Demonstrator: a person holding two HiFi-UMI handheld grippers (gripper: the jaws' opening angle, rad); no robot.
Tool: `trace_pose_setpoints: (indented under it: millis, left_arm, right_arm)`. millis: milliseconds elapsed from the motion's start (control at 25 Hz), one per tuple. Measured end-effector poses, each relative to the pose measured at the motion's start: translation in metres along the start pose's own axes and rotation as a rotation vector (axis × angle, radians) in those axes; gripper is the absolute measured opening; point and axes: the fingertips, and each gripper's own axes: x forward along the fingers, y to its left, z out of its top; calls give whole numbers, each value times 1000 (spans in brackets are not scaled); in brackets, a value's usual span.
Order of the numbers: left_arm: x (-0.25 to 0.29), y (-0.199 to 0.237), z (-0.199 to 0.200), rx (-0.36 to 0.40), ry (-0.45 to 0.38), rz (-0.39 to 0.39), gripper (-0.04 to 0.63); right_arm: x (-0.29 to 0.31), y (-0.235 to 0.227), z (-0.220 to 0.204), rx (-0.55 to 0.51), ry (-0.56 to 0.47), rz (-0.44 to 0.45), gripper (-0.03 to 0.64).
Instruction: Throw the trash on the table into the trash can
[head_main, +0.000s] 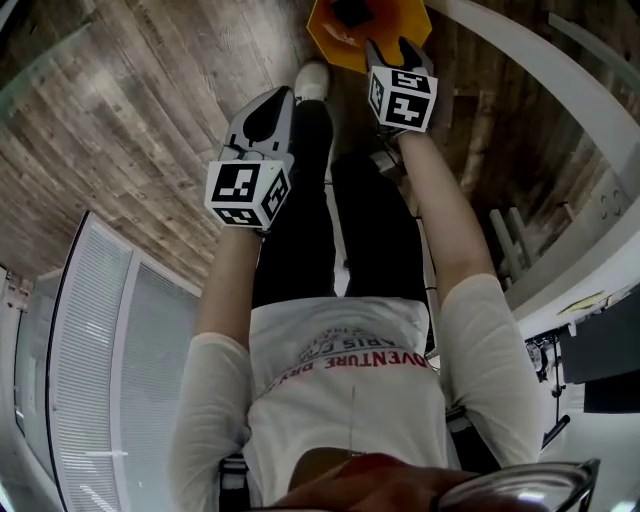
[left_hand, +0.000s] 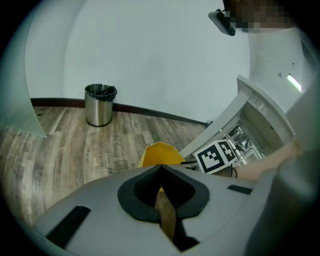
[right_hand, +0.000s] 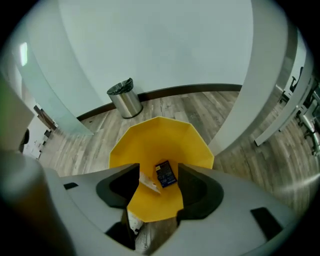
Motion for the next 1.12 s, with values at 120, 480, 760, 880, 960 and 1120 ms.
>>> trace_pose_setpoints:
  millis: [120, 480, 760, 880, 960, 1120]
  left_arm:
    - [-8, -6, 2, 13, 0, -5, 23]
    - [-50, -56, 51, 40, -74, -19, 23]
    - [-128, -154, 114, 143, -156, -83, 23]
    - [-158, -210, 140, 231, -221, -133, 23]
    - [-178, -253, 159, 299, -260, -193, 23]
    - [-223, -355, 167, 403, -286, -358, 23]
  right_arm:
    - [-12, 5, 11, -36, -24, -1, 250]
    - [-114, 20, 60, -44, -121, 2, 26]
    - [-282, 33, 115, 23, -303, 54, 26]
    - [-366, 27, 136, 38, -408, 63, 26]
    - [-423, 23, 144, 37, -474, 79, 26]
    - [-535, -1, 129, 49, -574, 28, 26]
